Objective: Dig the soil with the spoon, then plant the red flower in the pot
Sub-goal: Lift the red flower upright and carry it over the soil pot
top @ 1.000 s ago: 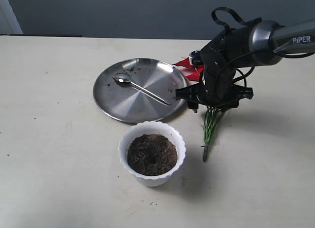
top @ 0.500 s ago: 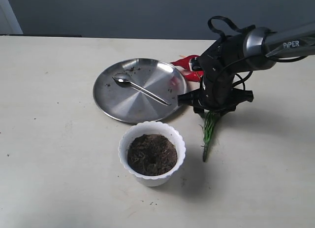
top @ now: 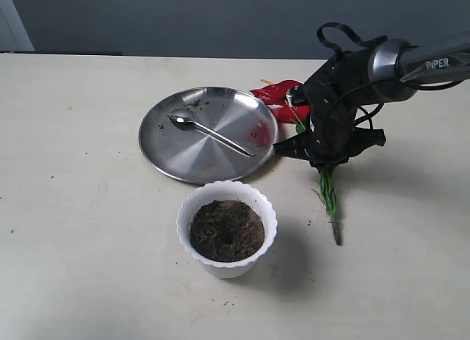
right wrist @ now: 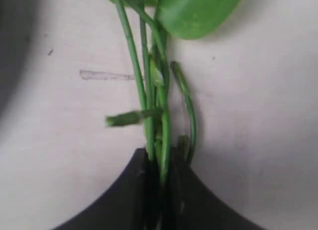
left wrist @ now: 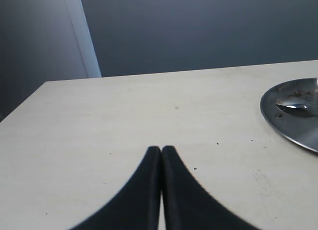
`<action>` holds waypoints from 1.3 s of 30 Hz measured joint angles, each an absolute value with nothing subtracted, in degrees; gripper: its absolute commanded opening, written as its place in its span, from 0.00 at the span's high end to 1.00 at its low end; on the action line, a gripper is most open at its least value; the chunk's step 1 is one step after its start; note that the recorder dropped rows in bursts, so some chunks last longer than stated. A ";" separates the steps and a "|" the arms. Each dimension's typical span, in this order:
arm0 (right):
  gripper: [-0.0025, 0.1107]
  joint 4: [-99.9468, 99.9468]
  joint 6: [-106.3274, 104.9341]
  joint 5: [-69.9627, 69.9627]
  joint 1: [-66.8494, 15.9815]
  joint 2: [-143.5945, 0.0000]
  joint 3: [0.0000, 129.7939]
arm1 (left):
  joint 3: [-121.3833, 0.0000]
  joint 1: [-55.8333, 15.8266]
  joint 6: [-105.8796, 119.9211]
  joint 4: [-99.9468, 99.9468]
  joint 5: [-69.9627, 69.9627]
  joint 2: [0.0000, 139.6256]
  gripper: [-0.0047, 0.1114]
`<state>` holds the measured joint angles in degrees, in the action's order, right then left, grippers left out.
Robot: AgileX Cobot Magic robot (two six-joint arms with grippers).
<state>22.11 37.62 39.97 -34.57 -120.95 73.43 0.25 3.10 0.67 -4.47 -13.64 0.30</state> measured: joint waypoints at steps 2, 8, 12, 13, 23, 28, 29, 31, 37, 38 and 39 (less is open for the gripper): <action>0.98 23.16 37.18 39.97 -34.57 -120.35 73.29 | 0.25 3.10 0.67 -4.47 -13.64 0.30 0.96; 0.98 26.83 36.75 37.72 -34.45 -113.25 72.78 | 0.25 3.10 0.67 -4.47 -13.64 0.30 0.96; 0.98 31.07 39.00 31.25 -34.45 -101.55 72.68 | 0.25 3.10 0.67 -4.47 -13.64 0.30 0.96; 0.98 33.31 40.25 28.04 -34.45 -98.81 72.33 | 0.25 3.10 0.67 -4.47 -13.64 0.30 0.96; 0.98 27.48 35.73 -30.78 -29.23 -83.97 41.96 | 0.25 3.10 0.67 -4.47 -13.64 0.30 0.96; 0.98 20.13 27.05 -58.91 -28.86 -83.20 26.41 | 0.25 3.10 0.67 -4.47 -13.64 0.30 0.96; 0.98 21.39 26.93 -60.98 -28.86 -83.20 25.47 | 0.25 3.10 0.67 -4.47 -13.64 0.30 0.96; 0.98 24.91 27.35 -64.46 -28.86 -83.20 24.25 | 0.25 3.10 0.67 -4.47 -13.64 0.30 0.96; 0.98 34.52 30.10 -68.93 -28.86 -83.54 23.92 | 0.25 3.10 0.67 -4.47 -13.64 0.30 0.96; 0.98 35.28 30.55 -69.19 -28.86 -84.16 23.92 | 0.25 3.10 0.67 -4.47 -13.64 0.30 0.96; 0.98 36.04 30.82 -69.32 -28.86 -84.88 23.92 | 0.25 3.10 0.67 -4.47 -13.64 0.30 0.96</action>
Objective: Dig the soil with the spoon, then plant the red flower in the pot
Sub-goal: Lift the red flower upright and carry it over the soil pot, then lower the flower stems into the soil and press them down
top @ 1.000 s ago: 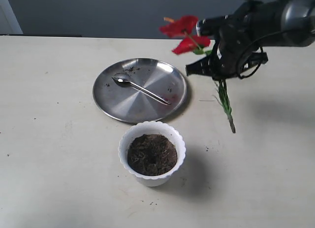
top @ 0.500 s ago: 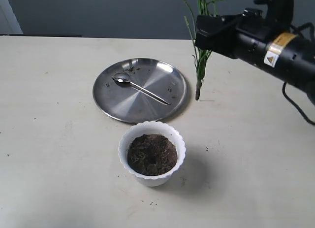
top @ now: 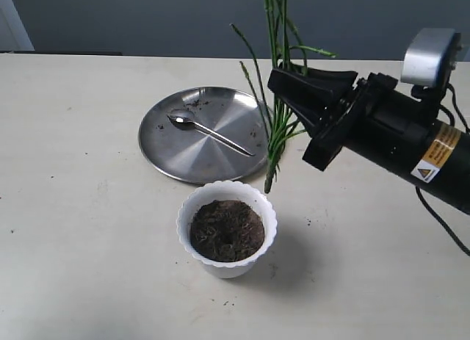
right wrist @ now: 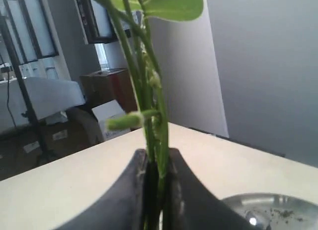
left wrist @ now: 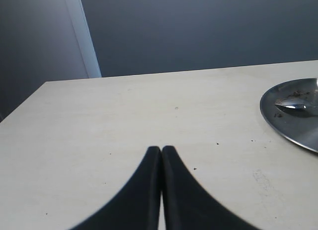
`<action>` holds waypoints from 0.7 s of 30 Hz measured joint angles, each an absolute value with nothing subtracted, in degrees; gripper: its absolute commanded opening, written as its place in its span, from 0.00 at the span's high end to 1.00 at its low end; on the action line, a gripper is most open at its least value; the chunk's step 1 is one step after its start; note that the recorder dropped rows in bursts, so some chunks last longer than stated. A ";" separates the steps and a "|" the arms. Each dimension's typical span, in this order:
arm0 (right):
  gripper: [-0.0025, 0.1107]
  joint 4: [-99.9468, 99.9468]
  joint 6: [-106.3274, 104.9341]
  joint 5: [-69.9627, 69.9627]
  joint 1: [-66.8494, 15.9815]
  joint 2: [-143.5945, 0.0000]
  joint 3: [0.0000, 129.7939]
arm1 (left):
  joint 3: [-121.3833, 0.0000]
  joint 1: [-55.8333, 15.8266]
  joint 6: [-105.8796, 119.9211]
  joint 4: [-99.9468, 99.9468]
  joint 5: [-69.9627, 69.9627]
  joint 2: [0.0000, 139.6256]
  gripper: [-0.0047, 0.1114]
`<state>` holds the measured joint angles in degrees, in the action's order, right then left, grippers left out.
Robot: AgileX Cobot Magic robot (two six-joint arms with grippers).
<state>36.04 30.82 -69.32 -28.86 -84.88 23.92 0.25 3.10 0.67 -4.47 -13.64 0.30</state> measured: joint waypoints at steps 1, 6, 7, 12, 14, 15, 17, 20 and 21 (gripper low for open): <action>0.98 36.90 31.08 -69.43 -28.86 -85.74 23.92 | 0.25 3.10 0.67 -4.47 -13.64 0.30 0.96; 0.98 39.05 30.87 -69.31 -30.60 -89.61 23.92 | 0.25 3.10 0.67 -4.47 -13.64 0.30 0.96; 0.98 39.05 30.38 -69.31 -31.38 -90.30 23.92 | 0.25 3.10 0.67 -4.47 -13.64 0.30 0.96; 0.98 37.90 26.09 -69.31 -35.35 -93.22 23.92 | 0.25 3.10 0.67 -4.47 -13.64 0.30 0.96; 0.98 36.92 24.38 -69.31 -36.65 -94.57 24.12 | 0.25 3.10 0.67 -4.47 -13.64 0.30 0.96; 0.98 36.75 23.91 -69.31 -36.96 -95.12 24.43 | 0.25 3.10 0.67 -4.47 -13.64 0.30 0.96; 0.98 36.63 23.38 -69.21 -37.64 -96.23 25.65 | 0.25 3.10 0.67 -4.47 -13.64 0.30 0.96; 0.98 36.31 23.12 -69.21 -38.08 -97.93 27.45 | 0.25 3.10 0.67 -4.47 -13.64 0.30 0.96; 0.98 36.15 23.12 -69.21 -38.08 -98.39 27.85 | 0.25 3.10 0.67 -4.47 -13.64 0.30 0.96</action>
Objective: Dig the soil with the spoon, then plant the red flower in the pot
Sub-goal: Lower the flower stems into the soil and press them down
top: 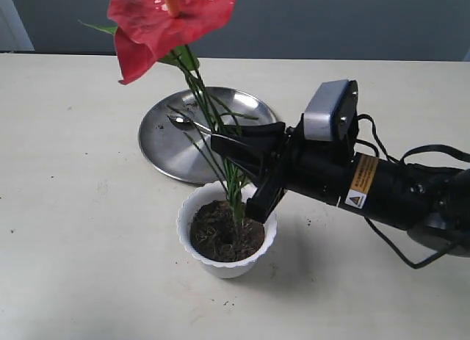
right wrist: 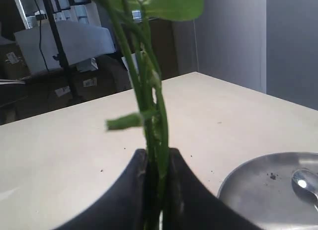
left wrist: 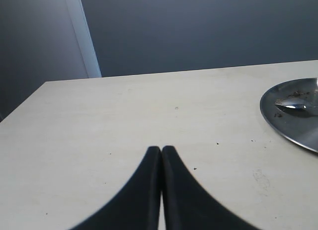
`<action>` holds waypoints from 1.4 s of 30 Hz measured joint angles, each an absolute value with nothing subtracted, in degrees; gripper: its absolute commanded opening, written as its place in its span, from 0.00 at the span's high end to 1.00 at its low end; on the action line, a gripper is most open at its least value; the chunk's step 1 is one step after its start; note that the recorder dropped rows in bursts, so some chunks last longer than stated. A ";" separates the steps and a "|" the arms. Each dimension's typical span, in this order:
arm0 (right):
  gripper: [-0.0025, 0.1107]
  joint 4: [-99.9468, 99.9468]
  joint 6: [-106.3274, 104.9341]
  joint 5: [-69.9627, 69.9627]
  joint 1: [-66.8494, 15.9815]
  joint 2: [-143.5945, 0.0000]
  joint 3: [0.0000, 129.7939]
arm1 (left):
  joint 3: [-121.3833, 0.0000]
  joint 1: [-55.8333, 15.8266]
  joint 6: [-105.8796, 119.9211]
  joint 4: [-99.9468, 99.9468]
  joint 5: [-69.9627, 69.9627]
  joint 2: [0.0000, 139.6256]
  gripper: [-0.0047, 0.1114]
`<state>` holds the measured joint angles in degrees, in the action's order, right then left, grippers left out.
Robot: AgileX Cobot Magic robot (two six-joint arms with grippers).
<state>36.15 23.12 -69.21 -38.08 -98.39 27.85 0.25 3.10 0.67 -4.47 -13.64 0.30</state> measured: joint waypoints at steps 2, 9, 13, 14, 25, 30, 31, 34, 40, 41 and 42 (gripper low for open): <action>0.98 36.04 23.03 -69.33 -38.08 -99.54 28.51 | 0.25 3.10 0.67 -4.47 -13.64 0.30 0.96; 0.98 35.58 22.41 -69.85 -39.35 -103.66 28.92 | 0.25 3.10 0.67 -4.47 -13.64 0.30 0.96; 0.98 35.42 21.99 -71.01 -39.80 -105.33 29.27 | 0.25 3.10 0.67 -4.47 -13.64 0.30 0.96; 0.98 35.42 21.84 -71.06 -39.80 -105.46 29.37 | 0.25 3.10 0.67 -4.47 -13.64 0.30 0.96; 0.98 35.66 19.60 -73.56 -40.03 -108.74 29.49 | 0.25 3.10 0.67 -4.47 -13.64 0.30 0.96; 0.98 35.66 19.47 -73.90 -40.03 -110.33 29.89 | 0.25 3.10 0.67 -4.47 -13.64 0.30 0.96; 0.98 35.66 19.38 -73.95 -40.03 -110.37 30.01 | 0.25 3.10 0.67 -4.47 -13.64 0.30 0.96; 0.98 35.94 19.25 -74.04 -40.03 -110.48 30.01 | 0.25 3.10 0.67 -4.47 -13.64 0.30 0.96; 0.98 36.04 19.25 -74.04 -40.03 -111.47 30.33 | 0.25 3.10 0.67 -4.47 -13.64 0.30 0.96; 0.98 36.04 19.38 -74.04 -40.03 -111.55 30.44 | 0.25 3.10 0.67 -4.47 -13.64 0.30 0.96; 0.98 36.04 19.64 -74.04 -40.03 -111.55 30.44 | 0.25 3.10 0.67 -4.47 -13.64 0.30 0.96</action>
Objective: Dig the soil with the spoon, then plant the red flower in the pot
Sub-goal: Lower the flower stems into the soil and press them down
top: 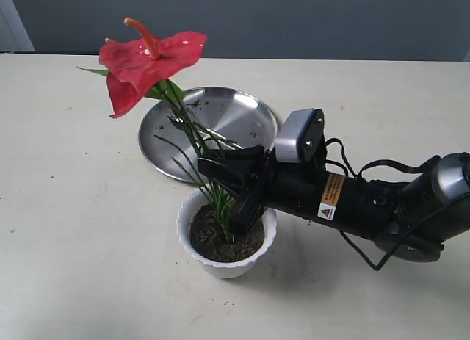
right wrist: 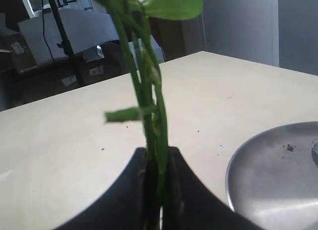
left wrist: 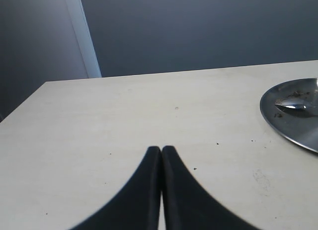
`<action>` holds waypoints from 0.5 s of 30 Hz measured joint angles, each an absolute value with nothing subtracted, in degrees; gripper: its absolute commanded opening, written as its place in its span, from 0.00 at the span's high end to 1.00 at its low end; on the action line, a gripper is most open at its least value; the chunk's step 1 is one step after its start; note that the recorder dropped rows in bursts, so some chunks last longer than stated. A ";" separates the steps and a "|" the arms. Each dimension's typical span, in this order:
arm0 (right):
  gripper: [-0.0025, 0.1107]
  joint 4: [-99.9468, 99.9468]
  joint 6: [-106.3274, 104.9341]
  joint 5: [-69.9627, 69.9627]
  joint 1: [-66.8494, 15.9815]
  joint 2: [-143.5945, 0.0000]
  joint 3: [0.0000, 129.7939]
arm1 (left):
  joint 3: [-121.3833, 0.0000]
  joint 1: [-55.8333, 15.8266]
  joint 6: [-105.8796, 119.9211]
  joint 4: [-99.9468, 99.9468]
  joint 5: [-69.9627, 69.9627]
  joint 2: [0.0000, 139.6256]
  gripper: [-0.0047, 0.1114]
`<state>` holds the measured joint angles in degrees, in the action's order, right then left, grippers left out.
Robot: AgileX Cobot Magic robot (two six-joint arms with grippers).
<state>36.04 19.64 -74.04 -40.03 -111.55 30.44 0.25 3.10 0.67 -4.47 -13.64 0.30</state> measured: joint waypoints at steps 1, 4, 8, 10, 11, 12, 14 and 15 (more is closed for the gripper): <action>0.98 36.04 20.00 -74.04 -40.03 -111.55 30.44 | 0.25 3.10 0.67 -4.47 -13.64 0.30 0.96; 0.98 36.04 21.64 -74.04 -40.03 -111.55 30.44 | 0.25 3.10 0.67 -4.47 -13.64 0.30 0.96; 0.98 36.33 24.86 -74.04 -40.03 -111.69 30.44 | 0.25 3.10 0.67 -4.47 -13.64 0.30 0.96; 0.98 36.55 25.92 -74.04 -40.03 -111.69 30.44 | 0.25 3.10 0.67 -4.47 -13.64 0.30 0.96; 0.98 36.68 26.69 -74.04 -40.03 -111.69 30.44 | 0.25 3.10 0.67 -4.47 -13.64 0.30 0.96; 0.98 36.77 27.30 -74.04 -40.03 -111.69 30.44 | 0.25 3.10 0.67 -4.47 -13.64 0.30 0.96; 0.98 36.80 28.44 -73.81 -40.03 -111.69 30.44 | 0.25 3.10 0.67 -4.47 -13.64 0.30 0.96; 0.98 36.90 28.82 -73.81 -40.03 -111.69 30.44 | 0.25 3.10 0.67 -4.47 -13.64 0.30 0.96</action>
